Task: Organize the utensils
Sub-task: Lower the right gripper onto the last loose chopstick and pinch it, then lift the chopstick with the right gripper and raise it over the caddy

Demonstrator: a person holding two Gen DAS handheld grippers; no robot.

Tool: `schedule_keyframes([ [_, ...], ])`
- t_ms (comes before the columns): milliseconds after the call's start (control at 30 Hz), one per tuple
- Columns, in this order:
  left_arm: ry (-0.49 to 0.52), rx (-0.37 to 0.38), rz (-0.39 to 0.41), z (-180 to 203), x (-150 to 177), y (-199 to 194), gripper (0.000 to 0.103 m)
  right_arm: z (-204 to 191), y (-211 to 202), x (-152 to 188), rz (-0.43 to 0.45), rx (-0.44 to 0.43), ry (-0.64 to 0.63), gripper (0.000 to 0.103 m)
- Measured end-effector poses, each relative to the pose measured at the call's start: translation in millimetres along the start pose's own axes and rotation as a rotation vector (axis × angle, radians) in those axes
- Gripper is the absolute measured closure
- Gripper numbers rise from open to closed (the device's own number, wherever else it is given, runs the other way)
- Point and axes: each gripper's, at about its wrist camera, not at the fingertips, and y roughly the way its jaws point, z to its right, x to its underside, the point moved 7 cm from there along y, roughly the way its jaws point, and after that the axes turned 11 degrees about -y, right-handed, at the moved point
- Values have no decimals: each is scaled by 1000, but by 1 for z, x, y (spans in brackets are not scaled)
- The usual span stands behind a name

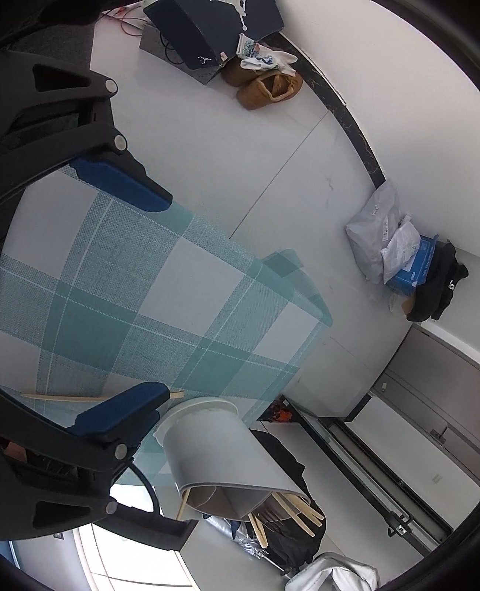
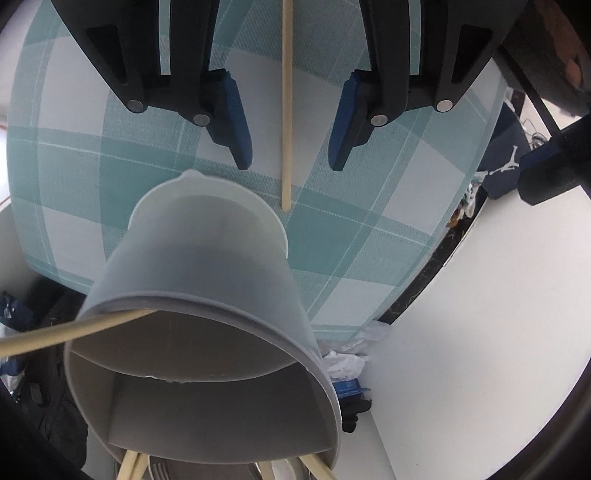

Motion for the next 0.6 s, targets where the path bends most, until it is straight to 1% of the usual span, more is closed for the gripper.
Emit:
schedule_keyframes([
  [33, 2, -3, 1, 0, -1, 0, 11, -1, 5, -1, -12, 6, -3, 65],
  [67, 4, -3, 1, -1, -1, 1, 11, -3, 9, -1, -23, 15, -8, 70],
  [100, 5, -3, 0, -1, -3, 1, 11, -4, 10, -3, -11, 34, -16, 72],
  [233, 19, -2, 1, 0, -6, 2, 11, -9, 14, -8, 5, 82, -29, 72],
  [367, 31, -16, 17, -2, -8, 1, 11, -13, 18, -13, 20, 98, -14, 73],
  [500, 13, -20, 4, -7, -10, 3, 11, -17, 21, -17, 16, 140, -41, 87],
  [600, 13, -17, 11, -7, -12, 2, 11, -23, 22, -20, 13, 142, -54, 97],
])
